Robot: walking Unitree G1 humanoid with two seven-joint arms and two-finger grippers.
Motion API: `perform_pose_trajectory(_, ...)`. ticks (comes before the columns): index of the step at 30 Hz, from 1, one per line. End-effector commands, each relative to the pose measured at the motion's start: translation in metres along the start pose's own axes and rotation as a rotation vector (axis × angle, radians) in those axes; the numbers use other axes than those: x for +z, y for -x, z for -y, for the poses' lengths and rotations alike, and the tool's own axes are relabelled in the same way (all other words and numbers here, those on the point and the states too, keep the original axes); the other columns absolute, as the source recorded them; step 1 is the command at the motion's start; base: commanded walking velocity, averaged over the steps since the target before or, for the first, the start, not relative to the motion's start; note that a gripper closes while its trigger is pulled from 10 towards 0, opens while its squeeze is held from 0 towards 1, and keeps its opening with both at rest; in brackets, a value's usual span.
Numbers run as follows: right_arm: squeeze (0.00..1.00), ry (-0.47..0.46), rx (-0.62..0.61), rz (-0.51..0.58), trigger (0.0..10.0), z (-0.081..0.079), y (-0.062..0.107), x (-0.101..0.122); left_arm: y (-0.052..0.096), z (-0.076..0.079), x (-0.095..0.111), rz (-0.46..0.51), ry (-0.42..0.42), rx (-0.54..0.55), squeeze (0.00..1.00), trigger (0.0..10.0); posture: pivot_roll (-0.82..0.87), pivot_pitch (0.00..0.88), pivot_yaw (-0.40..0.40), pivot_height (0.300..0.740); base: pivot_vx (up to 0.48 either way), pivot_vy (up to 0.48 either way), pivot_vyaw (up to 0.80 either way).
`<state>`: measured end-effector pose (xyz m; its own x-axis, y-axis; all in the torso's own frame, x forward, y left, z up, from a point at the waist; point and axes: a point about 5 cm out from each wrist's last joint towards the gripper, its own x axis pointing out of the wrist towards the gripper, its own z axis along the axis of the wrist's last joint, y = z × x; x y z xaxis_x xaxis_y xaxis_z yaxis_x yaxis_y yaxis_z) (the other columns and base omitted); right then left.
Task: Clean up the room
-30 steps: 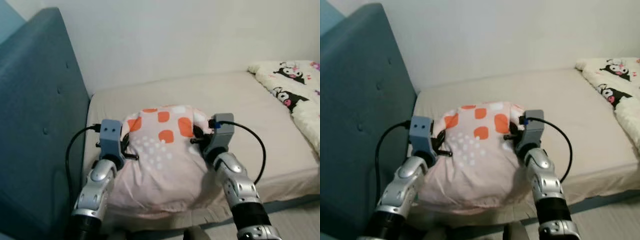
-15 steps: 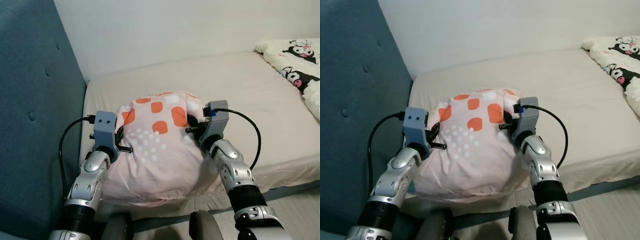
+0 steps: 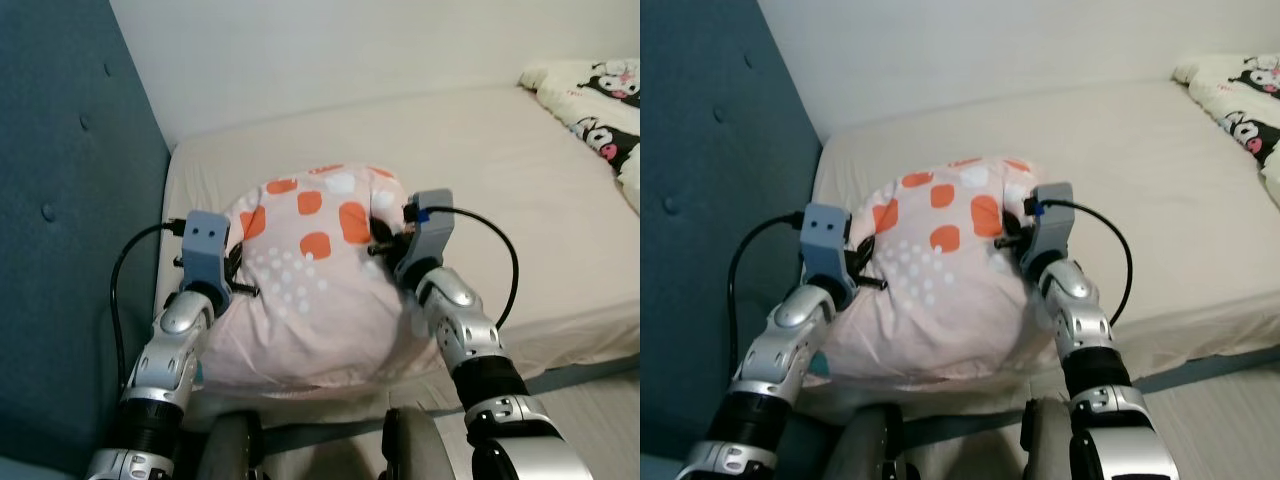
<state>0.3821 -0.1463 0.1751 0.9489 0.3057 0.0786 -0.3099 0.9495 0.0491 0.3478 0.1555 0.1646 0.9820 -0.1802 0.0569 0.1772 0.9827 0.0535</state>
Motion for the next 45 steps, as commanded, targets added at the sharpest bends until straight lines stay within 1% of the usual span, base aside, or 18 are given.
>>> perform_pose_trajectory(1,0.0,0.01,-0.008,0.034,10.0,0.002,-0.001,0.006,0.003,-0.012,-0.004,-0.025,-0.021,0.029,0.0,10.0,0.07,0.268,0.026,0.578,0.0,0.0,0.0)
perform_pose_trajectory(12,0.0,0.029,-0.018,0.057,10.0,0.006,-0.001,0.008,-0.001,-0.009,-0.001,-0.012,-0.023,0.022,0.0,10.0,0.07,0.258,0.028,0.578,0.0,0.0,0.0)
perform_pose_trajectory(17,0.0,0.073,-0.054,0.073,10.0,0.012,-0.005,0.013,-0.005,-0.01,-0.002,-0.023,-0.027,0.038,0.0,10.0,0.07,0.257,0.031,0.578,0.0,0.0,0.0)
perform_pose_trajectory(20,0.0,0.078,-0.059,0.071,10.0,0.013,-0.006,0.014,-0.006,-0.01,-0.002,-0.027,-0.029,0.042,0.0,10.0,0.07,0.257,0.031,0.578,0.0,0.0,0.0)
perform_pose_trajectory(22,0.0,0.101,-0.079,0.065,10.0,0.014,-0.008,0.016,-0.008,-0.012,-0.002,-0.029,-0.03,0.053,0.0,10.0,0.07,0.262,0.031,0.578,0.0,0.0,0.0)
perform_pose_trajectory(24,0.0,0.165,-0.114,0.087,10.0,0.014,-0.017,0.028,-0.015,-0.017,0.003,-0.016,-0.034,0.088,0.0,10.0,0.07,0.264,0.032,0.578,0.0,0.0,0.0)
perform_pose_trajectory(25,0.0,0.165,-0.114,0.087,10.0,0.014,-0.017,0.028,-0.015,-0.017,0.003,-0.016,-0.034,0.088,0.0,10.0,0.07,0.264,0.032,0.578,0.0,0.0,0.0)
perform_pose_trajectory(26,0.0,0.18,-0.105,0.112,10.0,0.009,-0.022,0.036,-0.021,-0.021,0.008,0.003,-0.03,0.115,0.0,10.0,0.07,0.269,0.028,0.578,0.0,0.0,0.0)
perform_pose_trajectory(27,0.0,0.188,-0.077,0.139,10.0,0.001,-0.028,0.044,-0.026,-0.026,0.013,0.019,-0.05,0.157,0.0,10.0,0.06,0.272,0.028,0.578,0.0,0.0,0.0)
perform_pose_trajectory(30,0.0,0.19,-0.057,0.156,10.0,-0.005,-0.031,0.048,-0.029,-0.03,0.017,0.03,-0.064,0.185,0.0,10.0,0.06,0.272,0.028,0.578,0.0,0.0,0.0)
perform_pose_trajectory(32,0.0,0.178,0.006,0.2,10.0,-0.022,-0.037,0.056,-0.034,-0.043,0.028,0.058,-0.087,0.256,0.0,10.0,0.05,0.275,0.026,0.578,0.0,0.0,0.0)
perform_pose_trajectory(33,0.0,0.178,0.006,0.2,10.0,-0.022,-0.037,0.056,-0.034,-0.043,0.028,0.058,-0.087,0.256,0.0,10.0,0.05,0.275,0.026,0.578,0.0,0.0,0.0)
perform_pose_trajectory(35,0.0,0.163,0.07,0.235,10.0,-0.037,-0.041,0.062,-0.036,-0.057,0.038,0.084,-0.089,0.308,0.0,10.0,0.05,0.274,0.018,0.578,0.0,0.0,0.0)
perform_pose_trajectory(36,0.0,0.163,0.07,0.235,10.0,-0.037,-0.041,0.062,-0.036,-0.057,0.038,0.084,-0.089,0.308,0.0,10.0,0.05,0.274,0.018,0.578,0.0,0.0,0.0)
perform_pose_trajectory(37,0.0,0.161,0.089,0.242,10.0,-0.042,-0.042,0.063,-0.036,-0.061,0.041,0.091,-0.088,0.318,0.0,10.0,0.05,0.274,0.018,0.578,0.0,0.0,0.0)
perform_pose_trajectory(38,0.0,0.168,0.119,0.214,10.0,-0.049,-0.044,0.059,-0.036,-0.063,0.04,0.078,-0.091,0.299,0.0,10.0,0.05,0.272,0.005,0.578,0.0,0.0,0.0)
perform_pose_trajectory(43,0.0,0.174,0.134,0.193,10.0,-0.053,-0.045,0.053,-0.035,-0.061,0.032,0.054,-0.088,0.258,0.0,10.0,0.04,0.273,-0.007,0.578,0.0,0.0,0.0)
perform_pose_trajectory(45,0.0,0.176,0.144,0.188,10.0,-0.054,-0.044,0.051,-0.034,-0.057,0.025,0.051,-0.085,0.233,0.0,10.0,0.03,0.278,-0.019,0.578,0.0,0.0,0.0)
